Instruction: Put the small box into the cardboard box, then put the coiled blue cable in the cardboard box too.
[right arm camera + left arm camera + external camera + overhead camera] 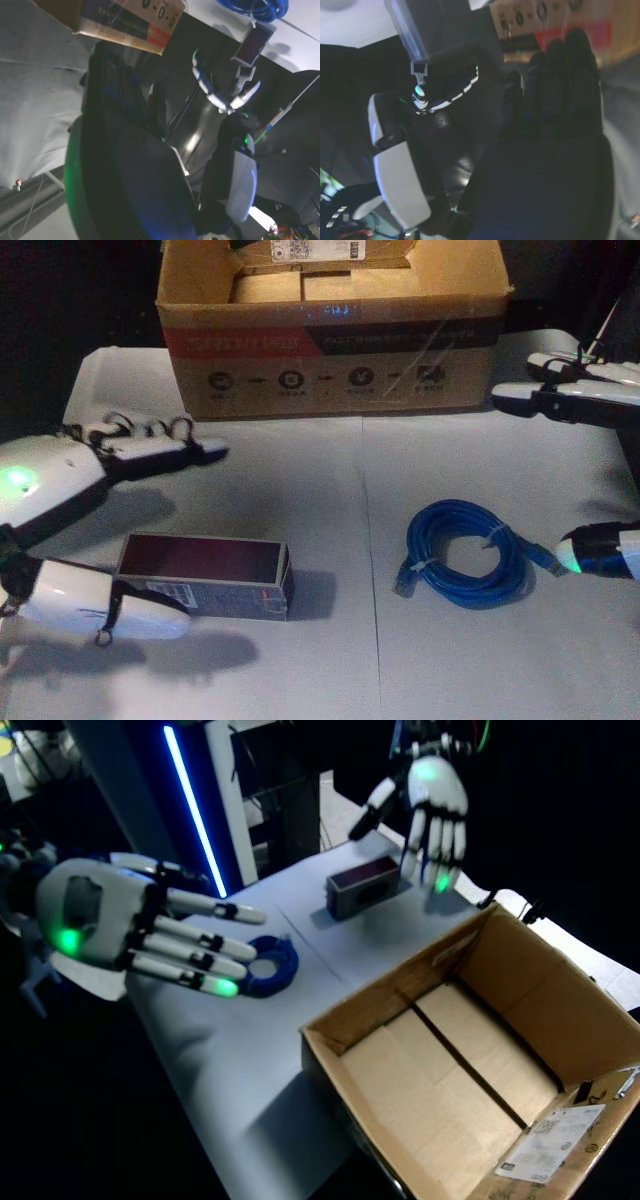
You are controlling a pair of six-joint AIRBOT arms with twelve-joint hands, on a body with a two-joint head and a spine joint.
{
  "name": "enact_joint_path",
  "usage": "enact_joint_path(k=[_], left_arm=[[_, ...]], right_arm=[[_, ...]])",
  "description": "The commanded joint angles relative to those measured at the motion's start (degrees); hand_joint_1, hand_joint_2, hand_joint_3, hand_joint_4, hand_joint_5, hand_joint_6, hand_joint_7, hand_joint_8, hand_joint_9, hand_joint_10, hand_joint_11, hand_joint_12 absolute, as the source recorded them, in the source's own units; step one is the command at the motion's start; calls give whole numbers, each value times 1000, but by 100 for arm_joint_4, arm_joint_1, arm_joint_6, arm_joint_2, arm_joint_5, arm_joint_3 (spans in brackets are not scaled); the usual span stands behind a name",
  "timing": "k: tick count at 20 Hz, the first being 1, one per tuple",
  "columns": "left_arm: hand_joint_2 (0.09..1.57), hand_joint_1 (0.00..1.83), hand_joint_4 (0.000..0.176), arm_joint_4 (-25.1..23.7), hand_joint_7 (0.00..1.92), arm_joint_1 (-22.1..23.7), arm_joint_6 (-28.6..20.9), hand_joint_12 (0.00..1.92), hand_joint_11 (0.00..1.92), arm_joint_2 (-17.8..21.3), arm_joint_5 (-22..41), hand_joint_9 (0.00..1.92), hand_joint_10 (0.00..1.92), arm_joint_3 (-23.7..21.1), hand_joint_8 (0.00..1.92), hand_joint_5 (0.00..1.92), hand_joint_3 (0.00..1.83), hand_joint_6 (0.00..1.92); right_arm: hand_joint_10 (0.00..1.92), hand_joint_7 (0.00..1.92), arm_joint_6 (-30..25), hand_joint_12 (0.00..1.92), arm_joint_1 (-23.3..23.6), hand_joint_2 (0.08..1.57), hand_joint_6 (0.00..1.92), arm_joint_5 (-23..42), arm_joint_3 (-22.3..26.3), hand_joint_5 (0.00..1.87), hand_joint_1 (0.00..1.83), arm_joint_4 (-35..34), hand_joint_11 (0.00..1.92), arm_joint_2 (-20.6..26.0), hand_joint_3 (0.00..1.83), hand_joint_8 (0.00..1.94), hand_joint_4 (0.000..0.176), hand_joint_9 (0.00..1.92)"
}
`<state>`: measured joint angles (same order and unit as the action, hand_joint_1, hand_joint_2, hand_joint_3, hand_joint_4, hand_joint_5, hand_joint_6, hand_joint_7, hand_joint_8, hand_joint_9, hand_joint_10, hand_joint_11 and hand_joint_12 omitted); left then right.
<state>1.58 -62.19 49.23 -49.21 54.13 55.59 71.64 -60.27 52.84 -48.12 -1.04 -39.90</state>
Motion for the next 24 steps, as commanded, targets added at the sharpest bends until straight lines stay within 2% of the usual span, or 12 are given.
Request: enact_joint_path(k=[1,2,3,5,6,8,11,12,15,17,21,24], left_arm=[[1007,1000,0,32,745,70,-50,1055,449,-20,565,803,76,14,23,623,1,15],[1050,1113,0,28,869,80,-50,1029,544,-47,550,902,148,24,37,782,0,17],[1141,1198,0,28,940,91,-50,1080,631,-76,544,964,285,42,950,829,0,833],[1143,1255,0,29,939,126,-50,1385,818,-110,516,957,1005,81,1294,936,0,827],[1128,1253,0,35,951,151,-50,1313,791,-108,518,938,967,95,1254,987,0,773],[1142,1366,0,41,869,237,-50,1228,699,-62,609,853,1321,114,1191,939,0,872],[1130,1366,0,19,839,359,-53,1213,710,178,900,894,1277,83,1141,1001,0,830],[1109,1258,0,-3,917,422,-54,1325,767,352,1099,910,1030,53,1147,1080,0,719],[1083,1236,0,-20,995,590,-54,1466,889,649,1473,1041,865,26,1054,1115,0,677],[1095,1375,0,-24,956,749,-53,1444,697,794,1784,940,1221,45,985,1047,2,757],[1127,1373,0,-11,983,1501,-36,1037,778,759,2006,893,1195,338,993,845,0,1107],[1139,1367,0,-11,940,2562,-29,996,666,285,1125,851,1205,948,1064,859,0,1146]], right_arm=[[7,57,-39,5,55,1050,1,680,-31,227,632,-76,10,6,2,2,176,37],[6,53,-39,9,55,1060,3,680,-31,220,611,-75,17,4,6,2,176,37],[7,53,-39,11,55,1060,1,680,-31,216,609,-75,22,5,5,2,176,42],[5,56,-39,11,55,1063,2,680,-31,217,616,-77,16,8,3,2,176,42],[3,59,-39,9,55,1065,3,680,-31,221,611,-77,8,10,3,2,176,40],[0,51,-39,10,55,1071,0,679,-30,213,591,-78,9,14,5,0,176,34],[3,62,-39,20,55,1086,0,679,-31,201,579,-79,22,13,6,3,176,43],[3,66,-39,26,55,1096,1,678,-31,193,571,-80,27,14,7,3,176,45],[3,71,-39,35,55,1109,2,675,-31,196,559,-85,26,17,7,2,176,50],[5,87,-39,53,55,1112,3,674,-31,214,552,-86,36,15,5,5,176,63],[0,98,-39,93,55,1100,0,673,-33,210,533,-85,0,9,6,0,176,55],[3,114,-39,157,55,1097,0,674,-38,228,519,-86,0,25,0,1,176,72]])
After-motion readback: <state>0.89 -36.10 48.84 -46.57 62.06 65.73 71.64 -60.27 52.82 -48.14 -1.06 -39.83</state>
